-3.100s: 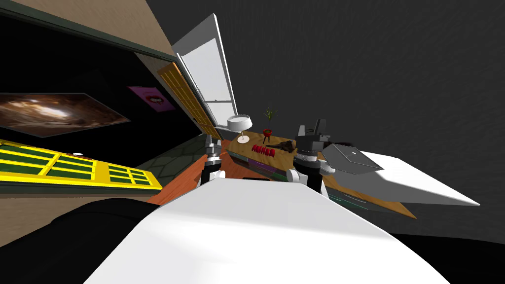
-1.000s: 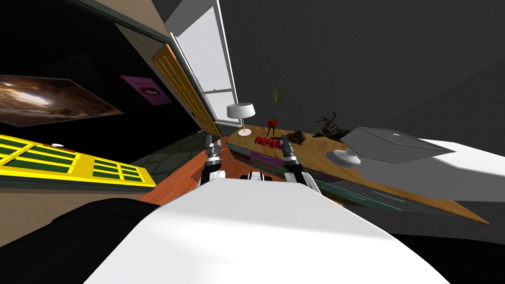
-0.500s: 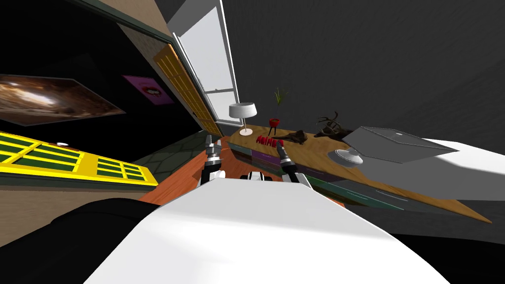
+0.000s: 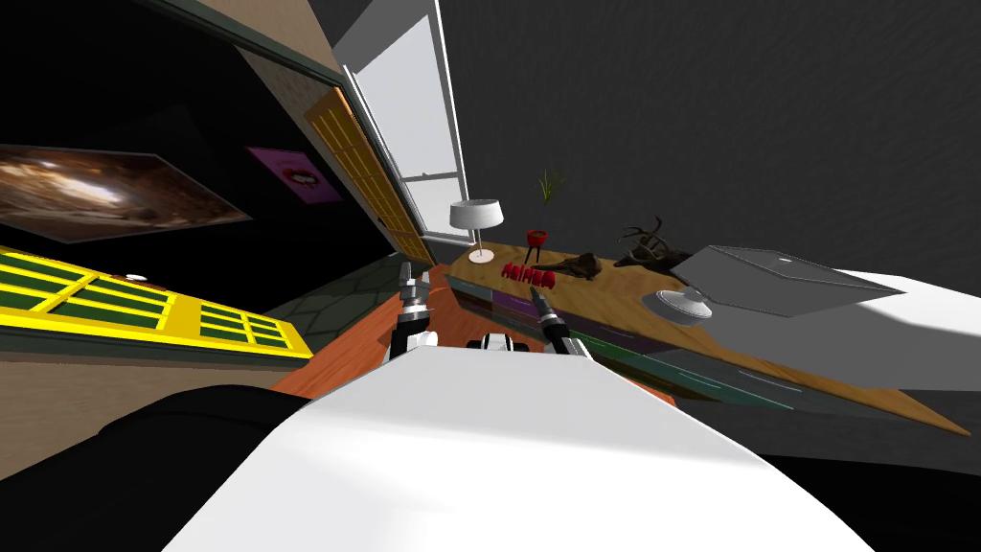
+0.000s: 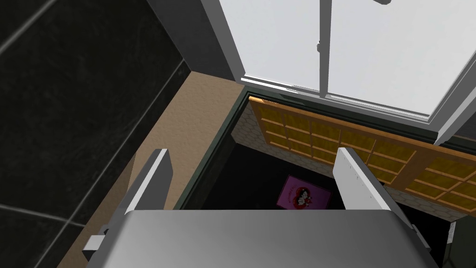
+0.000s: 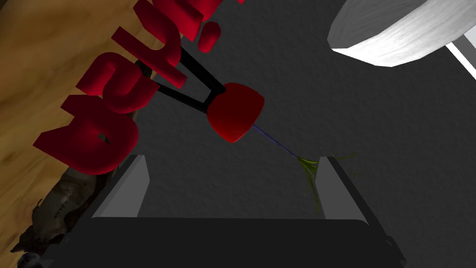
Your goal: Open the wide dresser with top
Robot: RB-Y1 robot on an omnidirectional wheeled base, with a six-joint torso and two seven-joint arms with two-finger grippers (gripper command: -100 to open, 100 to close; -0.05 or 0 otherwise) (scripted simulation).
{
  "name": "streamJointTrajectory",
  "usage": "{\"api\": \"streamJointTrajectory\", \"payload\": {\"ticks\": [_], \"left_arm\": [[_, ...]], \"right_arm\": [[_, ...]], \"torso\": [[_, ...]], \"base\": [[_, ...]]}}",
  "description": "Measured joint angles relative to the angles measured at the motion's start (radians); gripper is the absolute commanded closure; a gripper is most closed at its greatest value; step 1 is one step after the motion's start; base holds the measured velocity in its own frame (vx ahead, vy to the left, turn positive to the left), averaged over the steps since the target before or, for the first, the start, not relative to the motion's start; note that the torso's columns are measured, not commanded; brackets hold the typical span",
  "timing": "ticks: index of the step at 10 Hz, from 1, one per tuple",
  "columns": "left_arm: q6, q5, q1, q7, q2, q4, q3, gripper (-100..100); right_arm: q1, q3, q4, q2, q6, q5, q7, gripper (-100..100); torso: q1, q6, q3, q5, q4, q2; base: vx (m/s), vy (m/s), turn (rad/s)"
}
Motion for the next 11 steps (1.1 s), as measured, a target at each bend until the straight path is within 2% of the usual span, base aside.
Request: {"api": "streamJointTrajectory", "payload": {"ticks": [4,7,8,9,10,11], "left_arm": [[0.0,0.0,0.0,0.0,0.0,0.0,0.0,0],[0.0,0.0,0.0,0.0,0.0,0.0,0.0,0],[0.0,0.0,0.0,0.0,0.0,0.0,0.0,0],[0.0,0.0,0.0,0.0,0.0,0.0,0.0,0],[0.0,0.0,0.0,0.0,0.0,0.0,0.0,0],[0.0,0.0,0.0,0.0,0.0,0.0,0.0,0]], "right_arm": [[0.003,0.033,0.053,-0.012,0.108,0.1,0.003,-100],[0.002,0.058,0.127,-0.021,0.189,0.181,0.005,-100],[-0.005,0.062,0.164,-0.003,0.214,0.219,0.01,-100],[-0.004,0.064,0.175,-0.001,0.23,0.241,0.012,-100],[-0.012,0.086,0.19,-0.016,0.271,0.259,0.016,-100],[-0.008,0.078,0.223,-0.007,0.283,0.298,0.013,-100]], "torso": [[0.0,0.0,0.0,0.0,0.0,0.0],[0.0,0.0,0.0,0.0,0.0,0.0],[-0.001,0.0,0.0,0.0,0.0,0.0],[-0.002,0.0,0.0,0.0,0.0,0.0],[-0.001,0.0,0.0,0.0,0.0,0.0],[0.0,0.0,0.0,0.0,0.0,0.0]], "base": [[-0.007,0.044,0.02],[-0.006,0.052,0.021],[0.0,0.025,0.0],[0.001,0.035,0.04],[0.003,0.039,0.026],[0.006,0.059,0.035]]}}
